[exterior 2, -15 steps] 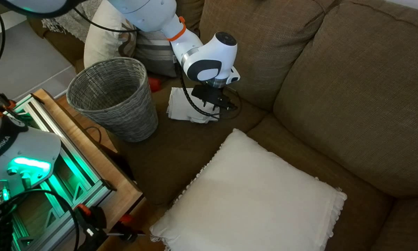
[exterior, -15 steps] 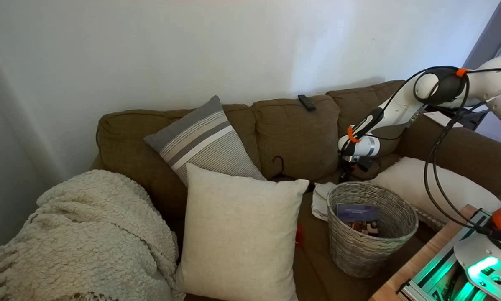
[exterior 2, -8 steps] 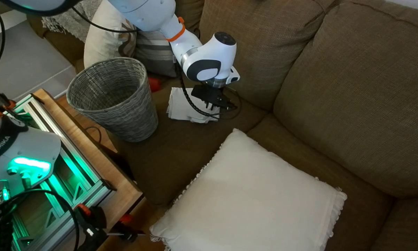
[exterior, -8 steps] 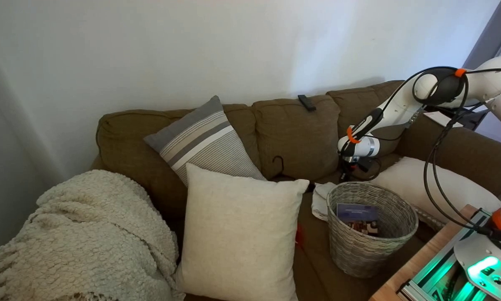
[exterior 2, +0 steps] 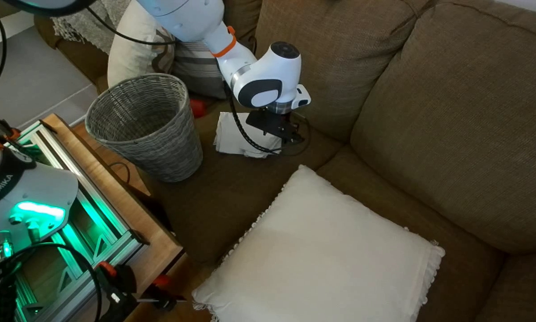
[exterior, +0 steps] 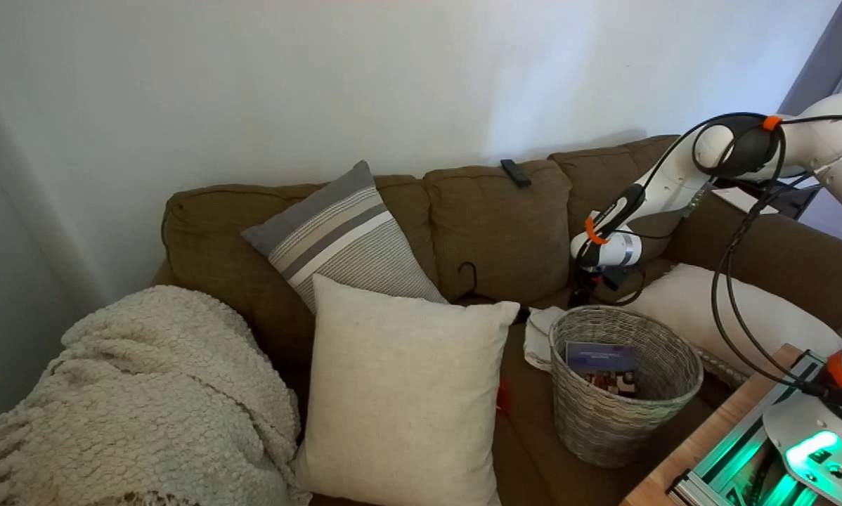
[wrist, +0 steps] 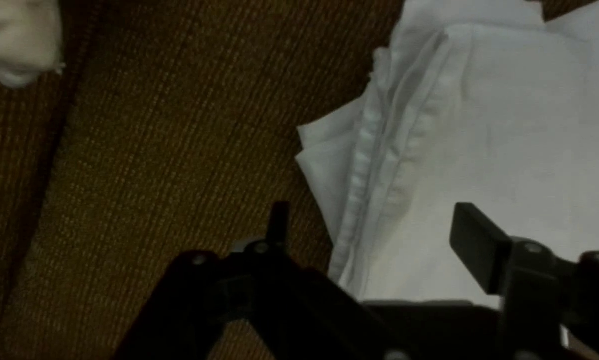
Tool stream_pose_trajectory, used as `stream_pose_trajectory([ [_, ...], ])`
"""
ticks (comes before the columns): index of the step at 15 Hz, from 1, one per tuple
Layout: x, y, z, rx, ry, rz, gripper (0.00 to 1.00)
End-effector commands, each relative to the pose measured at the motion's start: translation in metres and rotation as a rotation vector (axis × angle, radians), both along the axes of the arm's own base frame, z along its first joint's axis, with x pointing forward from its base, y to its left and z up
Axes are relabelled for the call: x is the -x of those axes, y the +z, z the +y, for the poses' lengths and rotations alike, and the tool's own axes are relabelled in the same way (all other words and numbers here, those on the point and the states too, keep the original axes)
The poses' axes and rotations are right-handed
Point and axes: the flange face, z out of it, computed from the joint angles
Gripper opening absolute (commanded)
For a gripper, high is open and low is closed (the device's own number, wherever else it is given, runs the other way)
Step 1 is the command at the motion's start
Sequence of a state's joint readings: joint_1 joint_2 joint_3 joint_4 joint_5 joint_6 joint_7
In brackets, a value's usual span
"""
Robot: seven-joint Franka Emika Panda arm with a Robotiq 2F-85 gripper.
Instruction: Unfold the white towel on the sofa twice then move it to the left.
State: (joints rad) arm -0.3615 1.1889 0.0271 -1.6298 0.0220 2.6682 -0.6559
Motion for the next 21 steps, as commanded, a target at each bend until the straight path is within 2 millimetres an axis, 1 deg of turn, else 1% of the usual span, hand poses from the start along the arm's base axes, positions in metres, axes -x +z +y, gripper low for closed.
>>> stream_pose_trajectory([
  [1, 0.007, -0.01, 0.003, 0.036, -0.024, 0.012, 0.91],
  [3, 0.007, -0.009, 0.006, 0.04, -0.028, 0.012, 0.66],
  [4, 0.006, -0.008, 0.007, 0.042, -0.031, 0.01, 0.59],
  [6, 0.006, -0.008, 0.009, 0.046, -0.033, 0.011, 0.42],
  [9, 0.005, -0.01, 0.01, 0.05, -0.035, 0.016, 0.28],
  [10, 0.005, -0.01, 0.011, 0.051, -0.036, 0.017, 0.26],
  [11, 0.005, -0.01, 0.011, 0.052, -0.035, 0.018, 0.18],
  [12, 0.006, -0.011, 0.011, 0.054, -0.035, 0.02, 0.17],
  [13, 0.006, -0.011, 0.011, 0.055, -0.035, 0.022, 0.06],
  [14, 0.006, -0.011, 0.011, 0.056, -0.035, 0.023, 0.0],
  [19, 0.006, -0.01, 0.01, 0.053, -0.025, 0.023, 0.01],
  [20, 0.004, -0.001, 0.004, 0.061, -0.024, 0.005, 0.01],
  [21, 0.0, 0.018, -0.017, 0.091, -0.038, -0.044, 0.01],
])
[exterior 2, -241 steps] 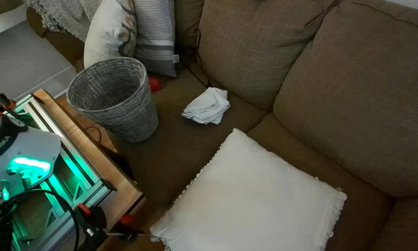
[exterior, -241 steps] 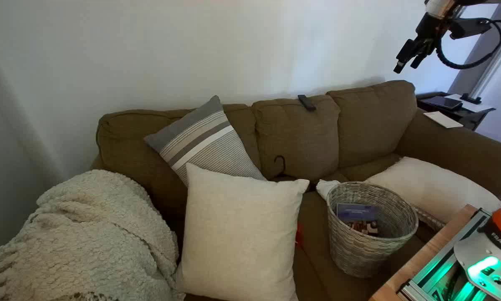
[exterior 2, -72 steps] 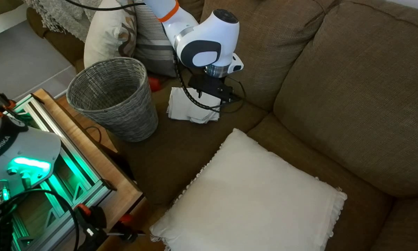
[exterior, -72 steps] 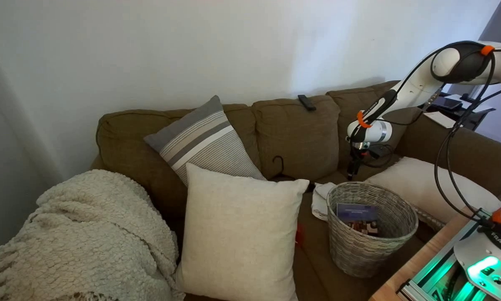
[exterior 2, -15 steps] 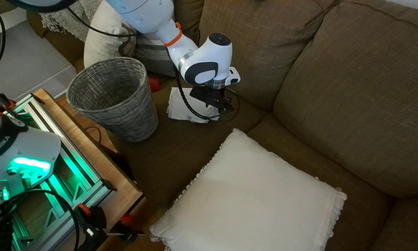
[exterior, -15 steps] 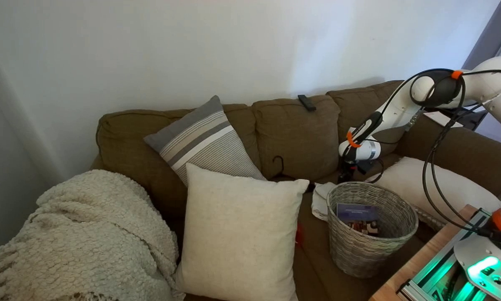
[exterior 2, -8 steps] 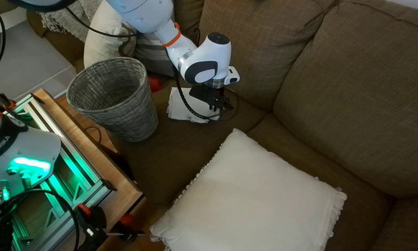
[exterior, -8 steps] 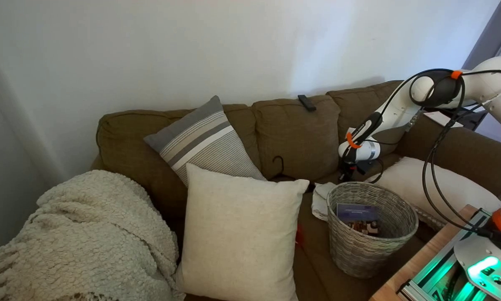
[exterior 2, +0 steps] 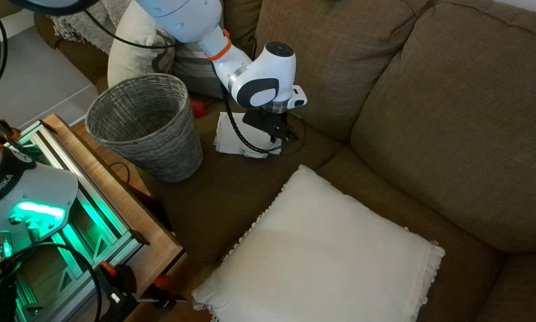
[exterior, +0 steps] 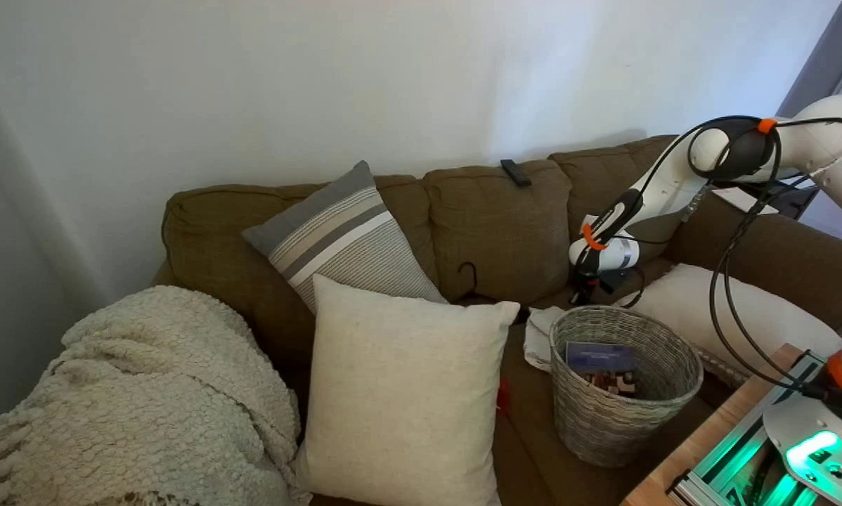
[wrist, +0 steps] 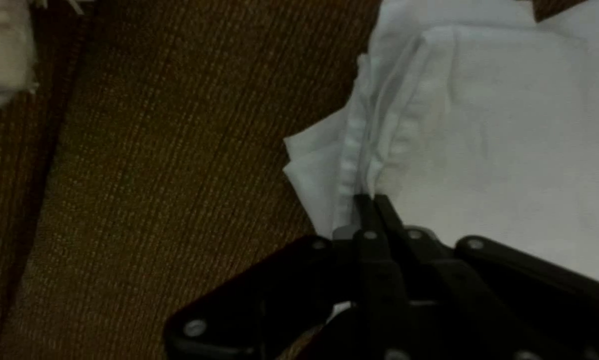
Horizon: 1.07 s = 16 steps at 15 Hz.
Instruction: Unfold the white towel on the sofa twice then move it to the left.
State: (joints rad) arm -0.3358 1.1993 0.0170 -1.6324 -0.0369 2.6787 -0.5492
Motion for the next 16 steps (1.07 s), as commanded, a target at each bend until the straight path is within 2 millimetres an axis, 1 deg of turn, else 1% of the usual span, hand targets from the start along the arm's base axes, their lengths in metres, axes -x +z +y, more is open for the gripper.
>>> stream_pose_trajectory([
  [1, -0.004, 0.045, -0.05, 0.091, -0.022, -0.118, 0.01],
  [2, -0.007, 0.063, -0.073, 0.135, -0.05, -0.171, 0.01],
  [3, -0.009, 0.08, -0.091, 0.177, -0.073, -0.22, 0.01],
  [4, -0.012, 0.098, -0.116, 0.221, -0.099, -0.266, 0.01],
  [7, -0.006, 0.16, -0.192, 0.373, -0.186, -0.362, 0.01],
  [8, -0.008, 0.16, -0.208, 0.426, -0.212, -0.375, 0.01],
  [9, -0.005, 0.172, -0.223, 0.474, -0.249, -0.382, 0.01],
  [10, -0.004, 0.17, -0.23, 0.528, -0.276, -0.373, 0.27],
  [11, -0.001, 0.172, -0.234, 0.557, -0.292, -0.36, 0.29],
  [12, 0.0, 0.163, -0.23, 0.573, -0.294, -0.342, 0.35],
  [14, 0.001, 0.155, -0.216, 0.6, -0.289, -0.323, 0.5],
  [16, 0.0, 0.147, -0.194, 0.595, -0.286, -0.31, 0.66],
])
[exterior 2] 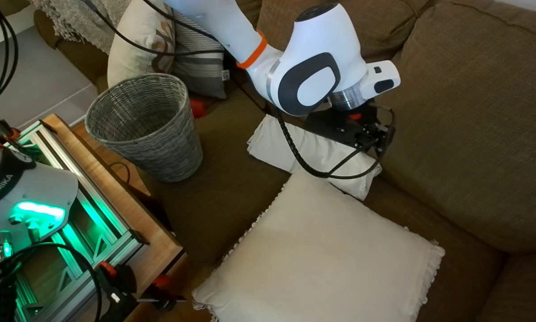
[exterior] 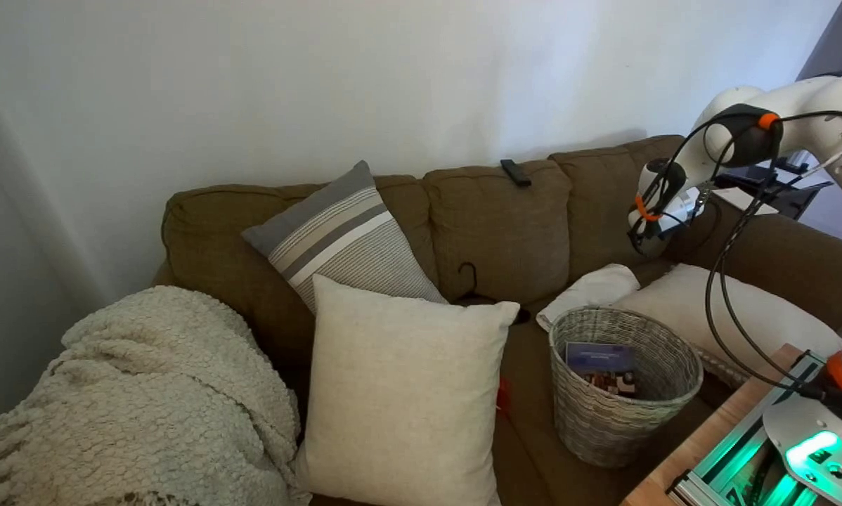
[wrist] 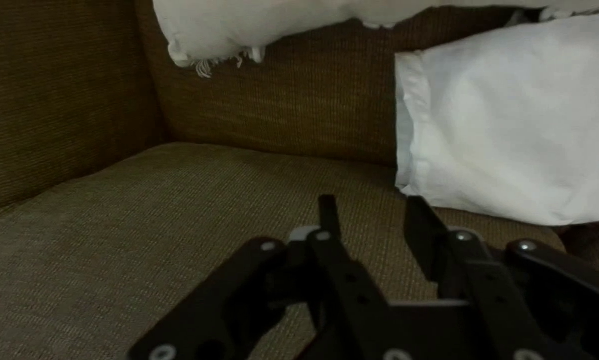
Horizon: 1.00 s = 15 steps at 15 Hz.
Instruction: Unfold the white towel on the sofa twice then move it to the left.
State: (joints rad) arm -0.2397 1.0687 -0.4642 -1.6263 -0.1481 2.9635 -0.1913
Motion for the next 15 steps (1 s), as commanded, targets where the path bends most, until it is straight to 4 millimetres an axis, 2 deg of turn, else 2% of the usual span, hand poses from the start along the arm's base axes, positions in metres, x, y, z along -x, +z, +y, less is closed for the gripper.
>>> stream_pose_trajectory([
  [1, 0.0, -0.02, 0.042, -0.024, 0.02, 0.03, 0.72],
  [2, 0.002, -0.023, 0.074, -0.123, 0.097, 0.045, 0.81],
  [5, 0.024, -0.051, 0.155, -0.23, 0.208, 0.088, 1.0],
  [6, 0.034, -0.057, 0.174, -0.265, 0.234, 0.102, 0.97],
  [9, 0.073, -0.071, 0.233, -0.389, 0.339, 0.146, 1.0],
  [10, 0.085, -0.068, 0.246, -0.427, 0.378, 0.154, 1.0],
  [12, 0.104, -0.075, 0.267, -0.507, 0.446, 0.192, 1.0],
  [13, 0.082, -0.086, 0.264, -0.448, 0.381, 0.181, 1.0],
  [15, 0.096, -0.084, 0.272, -0.495, 0.416, 0.193, 1.0],
])
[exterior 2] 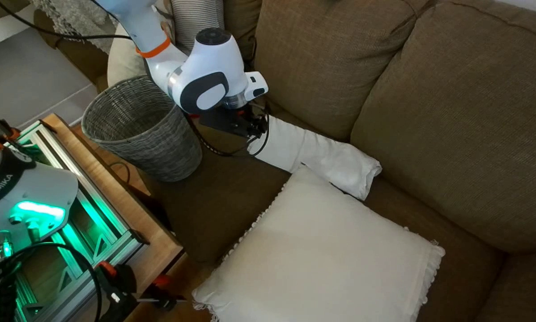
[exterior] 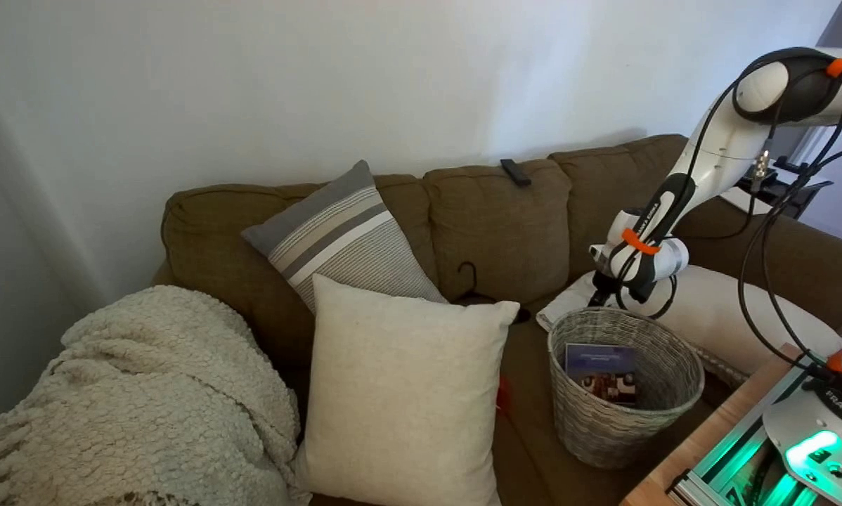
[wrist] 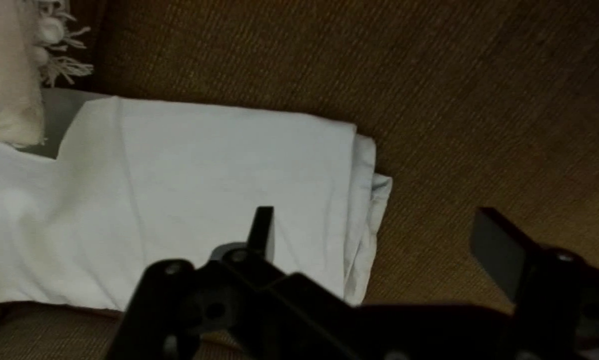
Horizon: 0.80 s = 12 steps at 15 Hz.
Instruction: Unfold the white towel on the sofa twice then move it to the left.
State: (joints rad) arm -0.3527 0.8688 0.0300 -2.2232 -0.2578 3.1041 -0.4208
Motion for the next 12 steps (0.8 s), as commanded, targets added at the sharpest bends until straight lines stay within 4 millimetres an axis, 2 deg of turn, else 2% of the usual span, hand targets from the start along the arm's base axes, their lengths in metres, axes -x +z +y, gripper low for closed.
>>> stream_pose_trajectory([
  [1, -0.006, -0.004, 0.005, -0.019, 0.003, -0.028, 1.0],
  [5, -0.047, -0.028, 0.049, 0.005, 0.001, -0.123, 1.0],
  [7, -0.073, -0.035, 0.066, 0.016, -0.043, -0.105, 1.0],
  [9, -0.094, -0.05, 0.071, 0.098, -0.087, -0.075, 1.0],
  [12, -0.114, -0.068, 0.061, 0.129, -0.208, 0.013, 1.0],
])
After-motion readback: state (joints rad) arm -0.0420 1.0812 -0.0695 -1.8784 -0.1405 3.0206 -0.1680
